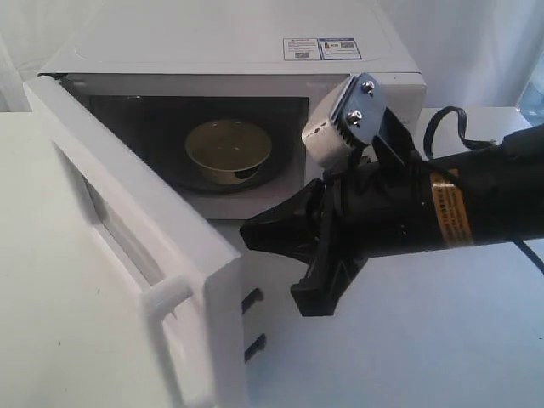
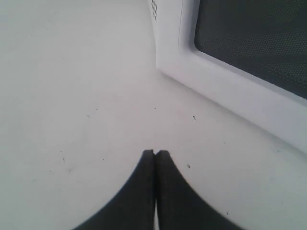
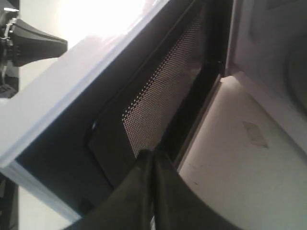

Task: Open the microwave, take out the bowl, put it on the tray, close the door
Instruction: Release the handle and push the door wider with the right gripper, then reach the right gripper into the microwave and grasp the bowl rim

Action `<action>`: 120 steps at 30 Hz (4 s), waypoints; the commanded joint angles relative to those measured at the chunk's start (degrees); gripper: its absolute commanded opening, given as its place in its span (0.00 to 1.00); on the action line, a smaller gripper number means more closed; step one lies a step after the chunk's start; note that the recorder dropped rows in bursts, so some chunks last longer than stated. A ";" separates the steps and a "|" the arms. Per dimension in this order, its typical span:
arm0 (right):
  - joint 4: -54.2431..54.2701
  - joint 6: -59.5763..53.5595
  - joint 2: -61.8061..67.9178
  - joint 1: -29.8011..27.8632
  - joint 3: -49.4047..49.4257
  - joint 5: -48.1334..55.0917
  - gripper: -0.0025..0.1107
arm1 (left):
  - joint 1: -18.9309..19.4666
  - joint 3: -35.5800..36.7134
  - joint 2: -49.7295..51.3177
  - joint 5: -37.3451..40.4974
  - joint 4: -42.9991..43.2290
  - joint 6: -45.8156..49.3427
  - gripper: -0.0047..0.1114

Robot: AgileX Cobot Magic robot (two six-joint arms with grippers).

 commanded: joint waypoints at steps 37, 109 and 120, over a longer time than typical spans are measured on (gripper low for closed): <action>3.84 -46.49 26.50 16.11 -18.20 46.83 0.35 | 0.08 0.23 -0.28 0.03 -0.49 -0.12 0.04; 12.34 -30.85 23.17 21.40 -15.44 46.52 0.02 | 0.08 0.23 -0.28 0.03 -0.49 -0.12 0.04; 5.72 -15.97 13.44 22.29 -5.94 33.74 0.02 | 0.08 0.23 -0.28 0.03 -0.49 -0.12 0.04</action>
